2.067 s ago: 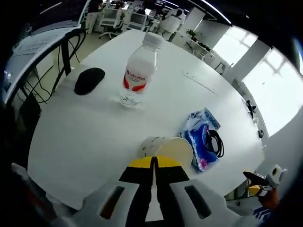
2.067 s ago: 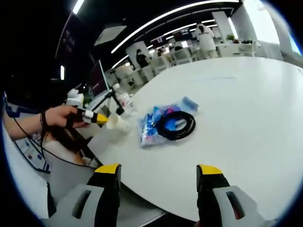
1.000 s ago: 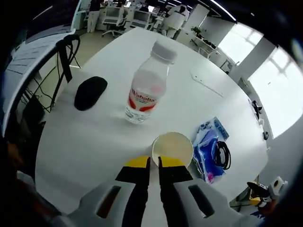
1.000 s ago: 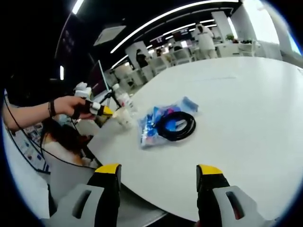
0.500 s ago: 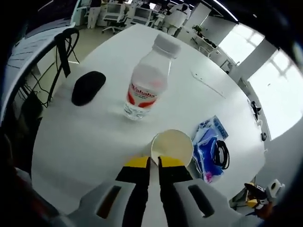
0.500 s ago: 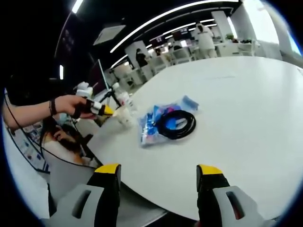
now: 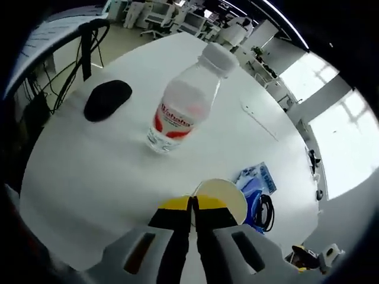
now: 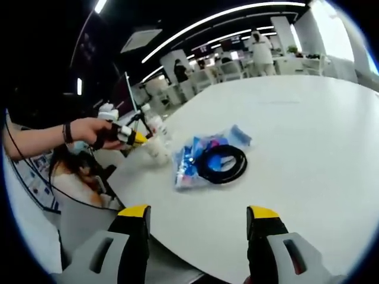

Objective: Arrange the tabletop items into an orderly group along one side of the table until the central work area is clear of visible clutter.

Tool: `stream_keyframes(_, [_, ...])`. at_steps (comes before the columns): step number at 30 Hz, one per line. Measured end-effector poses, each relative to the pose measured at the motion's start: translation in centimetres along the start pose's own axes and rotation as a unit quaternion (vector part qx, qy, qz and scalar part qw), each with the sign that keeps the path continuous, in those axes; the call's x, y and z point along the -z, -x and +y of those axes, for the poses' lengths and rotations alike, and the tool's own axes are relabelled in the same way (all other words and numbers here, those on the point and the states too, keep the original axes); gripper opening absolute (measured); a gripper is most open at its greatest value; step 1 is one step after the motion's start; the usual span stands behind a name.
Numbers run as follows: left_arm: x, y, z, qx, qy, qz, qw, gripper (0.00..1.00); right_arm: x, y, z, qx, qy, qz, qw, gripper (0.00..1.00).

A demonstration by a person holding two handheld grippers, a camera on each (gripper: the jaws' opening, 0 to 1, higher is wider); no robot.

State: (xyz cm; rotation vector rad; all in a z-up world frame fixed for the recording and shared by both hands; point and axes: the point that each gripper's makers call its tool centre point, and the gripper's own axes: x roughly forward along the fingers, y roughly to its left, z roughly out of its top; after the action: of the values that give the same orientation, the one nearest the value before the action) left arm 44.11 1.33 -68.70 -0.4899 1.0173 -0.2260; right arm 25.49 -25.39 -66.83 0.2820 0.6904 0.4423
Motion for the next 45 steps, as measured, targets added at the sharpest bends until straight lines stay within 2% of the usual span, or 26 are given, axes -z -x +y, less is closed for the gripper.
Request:
stream_keyframes(7, [-1.7, -0.9, -0.6, 0.0, 0.037, -0.034, 0.9987, 0.0, -0.1, -0.4, 0.0, -0.003, 0.002, 0.004, 1.0, 0.67])
stream_keyframes(10, [-2.5, -1.4, -0.5, -0.007, 0.063, -0.056, 0.9964, 0.0, -0.2, -0.5, -0.1, -0.003, -0.001, 0.005, 1.0, 0.67])
stream_keyframes(17, [-4.5, -2.3, -0.8, -0.014, 0.09, -0.097, 0.9911, 0.0, -0.5, -0.4, -0.8, -0.001, -0.003, 0.008, 1.0, 0.67])
stream_keyframes(27, [-5.2, -3.4, -0.9, -0.024, 0.107, -0.121, 0.9865, 0.0, -0.8, -0.6, -1.6, -0.001, -0.003, 0.016, 0.9999, 0.67])
stream_keyframes(30, [-5.3, -3.6, -1.0, -0.02, 0.125, -0.128, 0.9837, 0.0, -0.7, -0.7, -1.5, -0.003, -0.003, 0.02, 0.9998, 0.67])
stream_keyframes(37, [-5.9, -3.8, -1.0, -0.022, 0.138, -0.142, 0.9799, 0.0, -0.7, -1.0, -1.3, -0.01, -0.004, 0.023, 0.9997, 0.67])
stream_keyframes(43, [-6.6, -4.0, -1.1, -0.009, 0.151, -0.163, 0.975, 0.0, -1.1, -1.1, -1.4, -0.011, -0.002, 0.022, 0.9997, 0.67])
stream_keyframes(45, [-6.6, -3.9, -1.1, -0.01, 0.15, -0.162, 0.9753, 0.0, -1.1, -1.1, -1.5, -0.012, -0.002, 0.021, 0.9997, 0.66])
